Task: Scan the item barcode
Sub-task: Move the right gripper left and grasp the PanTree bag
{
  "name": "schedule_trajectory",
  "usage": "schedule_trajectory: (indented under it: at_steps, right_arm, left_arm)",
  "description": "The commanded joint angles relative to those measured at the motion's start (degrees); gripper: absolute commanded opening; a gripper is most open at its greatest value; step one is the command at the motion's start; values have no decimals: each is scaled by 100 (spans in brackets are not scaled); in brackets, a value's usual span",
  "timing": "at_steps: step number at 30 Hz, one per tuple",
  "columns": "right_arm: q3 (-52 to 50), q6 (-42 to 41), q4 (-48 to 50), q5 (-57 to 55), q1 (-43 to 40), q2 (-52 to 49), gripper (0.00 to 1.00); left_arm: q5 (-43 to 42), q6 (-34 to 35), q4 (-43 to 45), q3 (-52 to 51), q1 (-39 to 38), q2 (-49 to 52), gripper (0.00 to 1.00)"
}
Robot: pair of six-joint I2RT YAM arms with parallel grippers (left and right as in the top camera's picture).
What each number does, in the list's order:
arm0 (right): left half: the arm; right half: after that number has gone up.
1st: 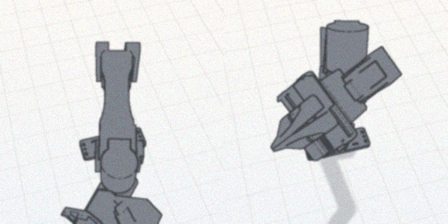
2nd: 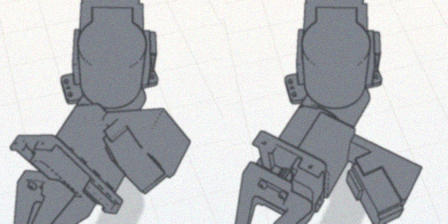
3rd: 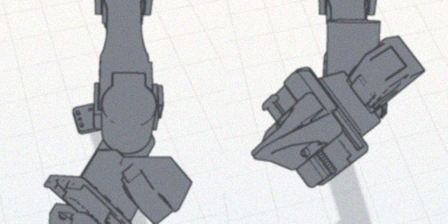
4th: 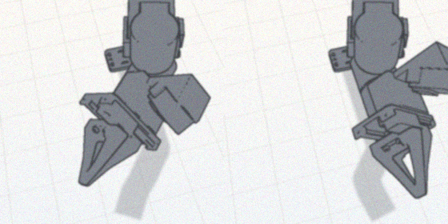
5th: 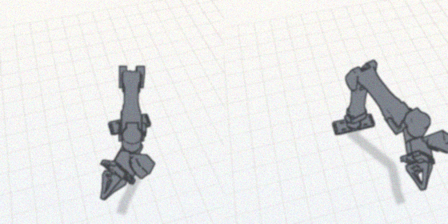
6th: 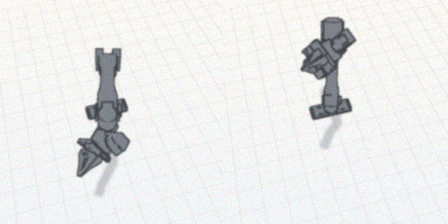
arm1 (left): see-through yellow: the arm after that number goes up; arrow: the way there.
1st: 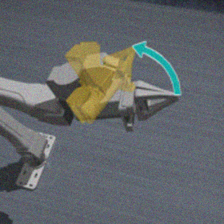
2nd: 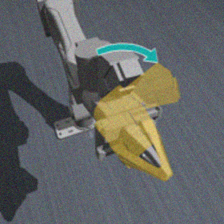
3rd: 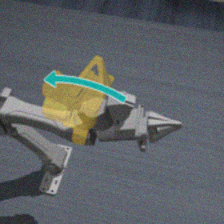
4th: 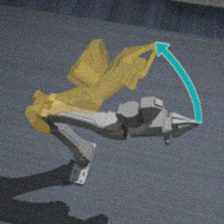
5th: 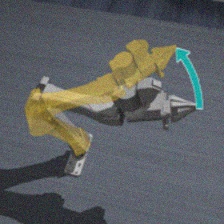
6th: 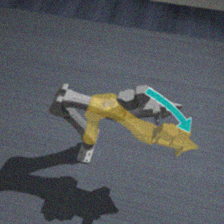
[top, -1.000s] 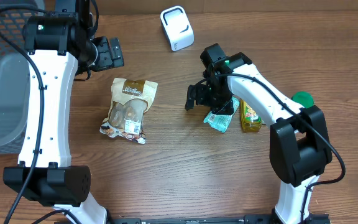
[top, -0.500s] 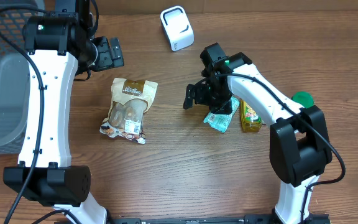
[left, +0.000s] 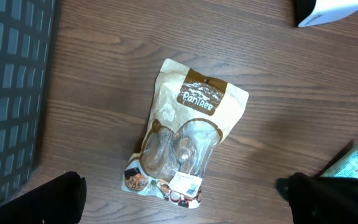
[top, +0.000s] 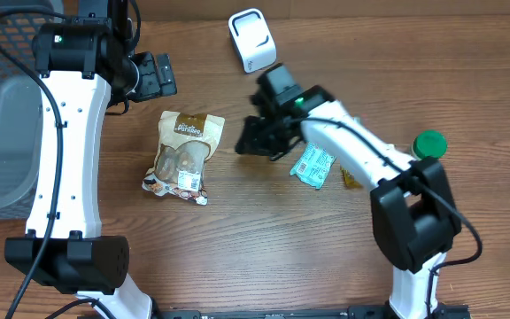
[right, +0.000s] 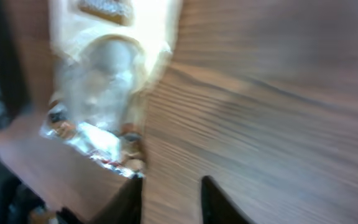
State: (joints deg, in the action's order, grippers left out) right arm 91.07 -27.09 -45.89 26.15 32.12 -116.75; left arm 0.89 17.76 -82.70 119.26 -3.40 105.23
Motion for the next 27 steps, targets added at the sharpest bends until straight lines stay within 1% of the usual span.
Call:
schedule_trajectory:
  at_steps: [1, 2, 6, 10, 16, 19, 27]
  right_arm:
    - [76, -142, 531, -160, 461, -105, 8]
    - [76, -142, 717, -337, 575, -114, 4]
    - [76, -142, 1311, -1303, 970, -205, 4]
    - [76, -144, 1722, -1871, 1185, -299, 4]
    - [-83, -192, 2496, -1904, 1224, -341, 4]
    - [-116, -415, 2771, -1908, 1211, -409, 4]
    - [-116, -463, 3587, -1904, 1224, -953, 4]
  left_arm:
    - [-31, -63, 22, 85, -37, 9, 100]
    - [-28, -63, 22, 85, -37, 9, 100]
    - [-28, -63, 22, 85, -37, 9, 99]
    - [-28, -63, 22, 85, -37, 9, 99]
    - [-28, -63, 22, 85, -37, 9, 100]
    - [-28, -63, 22, 85, -37, 9, 99]
    - [-28, -63, 22, 85, -37, 9, 99]
